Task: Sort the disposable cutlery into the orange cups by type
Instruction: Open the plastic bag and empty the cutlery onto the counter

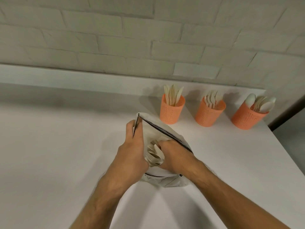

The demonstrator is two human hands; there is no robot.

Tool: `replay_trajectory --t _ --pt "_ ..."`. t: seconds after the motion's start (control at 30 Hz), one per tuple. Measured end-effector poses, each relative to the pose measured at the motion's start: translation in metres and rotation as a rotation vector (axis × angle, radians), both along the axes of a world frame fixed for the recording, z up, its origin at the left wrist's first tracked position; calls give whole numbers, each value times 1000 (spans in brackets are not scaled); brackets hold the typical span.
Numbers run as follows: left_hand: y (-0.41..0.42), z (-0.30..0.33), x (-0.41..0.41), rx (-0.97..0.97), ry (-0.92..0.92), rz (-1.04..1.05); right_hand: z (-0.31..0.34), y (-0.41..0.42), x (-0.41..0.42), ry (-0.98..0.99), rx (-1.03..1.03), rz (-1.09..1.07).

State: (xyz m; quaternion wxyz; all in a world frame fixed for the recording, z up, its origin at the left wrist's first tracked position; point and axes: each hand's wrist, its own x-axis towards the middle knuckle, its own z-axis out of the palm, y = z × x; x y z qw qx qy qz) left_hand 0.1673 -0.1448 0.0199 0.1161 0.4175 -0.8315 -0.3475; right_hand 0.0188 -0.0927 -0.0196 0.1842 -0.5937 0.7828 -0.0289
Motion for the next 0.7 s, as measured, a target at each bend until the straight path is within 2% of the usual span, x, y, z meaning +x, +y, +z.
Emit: replay_trajectory --t 0.2,0.37,0.43,0.57,0.7 --pt "-4 -5 5 16 -34 42 -10 3 3 -156 -68 -81" --pt "-5 -6 8 73 -25 62 -2 11 -6 -275 -72 -13" --pt "-6 -6 9 93 -6 67 -1 13 -11 -350 -52 12" --pt "-10 -5 11 89 60 101 1 13 -19 -372 -18 46" --pt "-14 -5 13 67 143 150 9 13 -29 -428 -68 53"
